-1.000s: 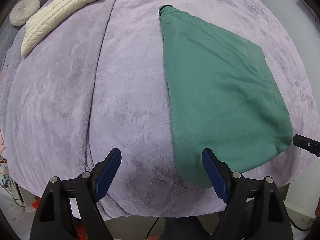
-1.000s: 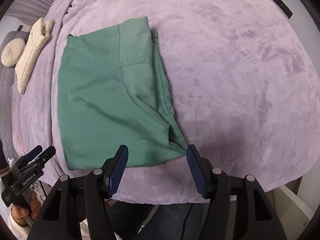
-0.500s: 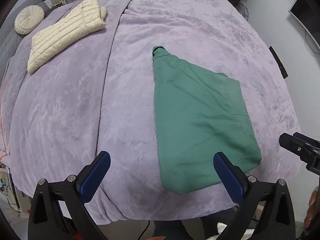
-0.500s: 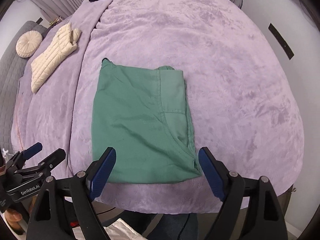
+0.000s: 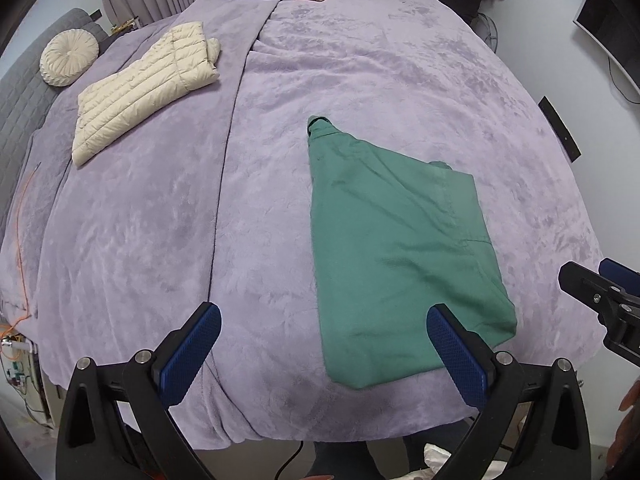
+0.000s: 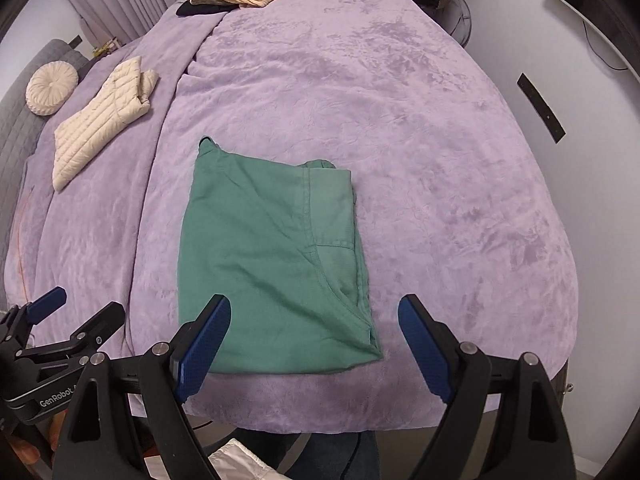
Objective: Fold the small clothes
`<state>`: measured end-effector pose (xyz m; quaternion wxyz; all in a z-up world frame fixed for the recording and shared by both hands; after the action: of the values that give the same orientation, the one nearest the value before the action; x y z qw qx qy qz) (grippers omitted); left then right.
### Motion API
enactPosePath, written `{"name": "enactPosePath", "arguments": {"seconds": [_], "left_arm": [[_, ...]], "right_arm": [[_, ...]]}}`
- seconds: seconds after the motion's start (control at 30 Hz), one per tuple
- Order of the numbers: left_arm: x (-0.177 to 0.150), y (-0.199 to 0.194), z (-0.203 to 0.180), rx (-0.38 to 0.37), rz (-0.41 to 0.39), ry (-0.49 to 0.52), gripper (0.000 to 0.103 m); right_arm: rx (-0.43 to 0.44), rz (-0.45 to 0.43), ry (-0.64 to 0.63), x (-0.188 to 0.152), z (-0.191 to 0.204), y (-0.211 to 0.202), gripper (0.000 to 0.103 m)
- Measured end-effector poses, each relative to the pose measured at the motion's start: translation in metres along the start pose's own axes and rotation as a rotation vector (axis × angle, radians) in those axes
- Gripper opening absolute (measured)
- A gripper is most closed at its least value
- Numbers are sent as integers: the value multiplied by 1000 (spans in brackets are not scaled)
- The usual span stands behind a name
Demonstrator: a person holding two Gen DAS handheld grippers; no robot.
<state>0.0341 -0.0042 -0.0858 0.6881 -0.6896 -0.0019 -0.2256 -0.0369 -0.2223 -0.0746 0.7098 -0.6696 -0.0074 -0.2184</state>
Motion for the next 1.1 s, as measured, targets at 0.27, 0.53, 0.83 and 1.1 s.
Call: {"name": "enactPosePath", "arguments": {"seconds": [0.27,0.53,0.83,1.1], "left_arm": [[-2,-2,-6,3,-3,-2,103],[-2,-3,-7,4,-4,-7,103],[-2,-4,-8,4,-5,-5,103],[-3,-7,-12,2,-3,32,103]], "right_arm": [[-2,0,2,-2,1,-1,88],[0,0,-1,-1,0,-1,88],[-1,1,-1,-2,1,-1,88],[-2,1,2,-4,2,-1,88]]}}
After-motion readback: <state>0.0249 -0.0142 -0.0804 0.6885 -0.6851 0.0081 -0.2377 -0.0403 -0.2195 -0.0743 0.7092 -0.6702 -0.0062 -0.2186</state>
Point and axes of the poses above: each gripper's, at about its wrist camera, not at the fingertips, and y roughly the way its jaws point, z to its left, x to its top, the point moved 6 cm from there along y, roughly the way its jaws point, and after that the axes turned 3 degrees about x, right-handed, at the moved point
